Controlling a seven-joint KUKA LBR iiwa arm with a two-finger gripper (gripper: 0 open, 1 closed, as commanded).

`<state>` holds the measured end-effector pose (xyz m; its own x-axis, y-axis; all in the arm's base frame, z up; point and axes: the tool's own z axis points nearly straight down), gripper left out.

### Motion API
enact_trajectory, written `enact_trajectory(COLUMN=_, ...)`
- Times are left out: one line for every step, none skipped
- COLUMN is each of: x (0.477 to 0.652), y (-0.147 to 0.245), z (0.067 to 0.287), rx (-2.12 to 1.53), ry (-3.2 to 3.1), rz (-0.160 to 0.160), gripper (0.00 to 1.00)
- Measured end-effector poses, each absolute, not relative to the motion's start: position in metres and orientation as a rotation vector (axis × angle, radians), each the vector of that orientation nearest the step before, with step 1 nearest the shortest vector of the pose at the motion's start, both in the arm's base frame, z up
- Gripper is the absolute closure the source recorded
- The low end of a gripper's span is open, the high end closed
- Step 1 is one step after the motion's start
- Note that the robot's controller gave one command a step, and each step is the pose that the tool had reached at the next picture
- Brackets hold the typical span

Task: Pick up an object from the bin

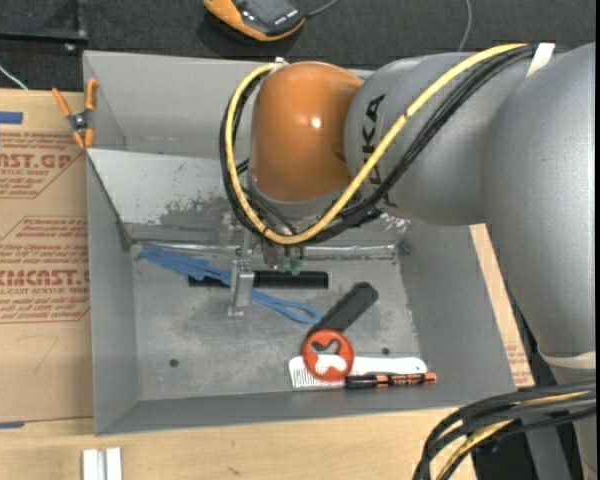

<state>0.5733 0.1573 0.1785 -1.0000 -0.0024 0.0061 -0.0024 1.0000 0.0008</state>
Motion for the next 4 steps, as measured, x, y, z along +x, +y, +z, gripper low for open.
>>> enact_trajectory(x=0.575, y=0.156, z=0.183, rx=0.0, ry=-3.143, rz=-0.003, gripper=0.0)
enact_trajectory(x=0.577, y=0.067, z=0.082, rx=-0.357, ry=-3.118, rz=-0.003, gripper=0.0)
enact_trajectory(x=0.576, y=0.179, z=0.145, rx=-0.404, ry=-3.117, rz=-0.005, gripper=0.0)
enact_trajectory(x=0.554, y=0.065, z=0.102, rx=-0.508, ry=-3.099, rz=-0.002, gripper=0.0)
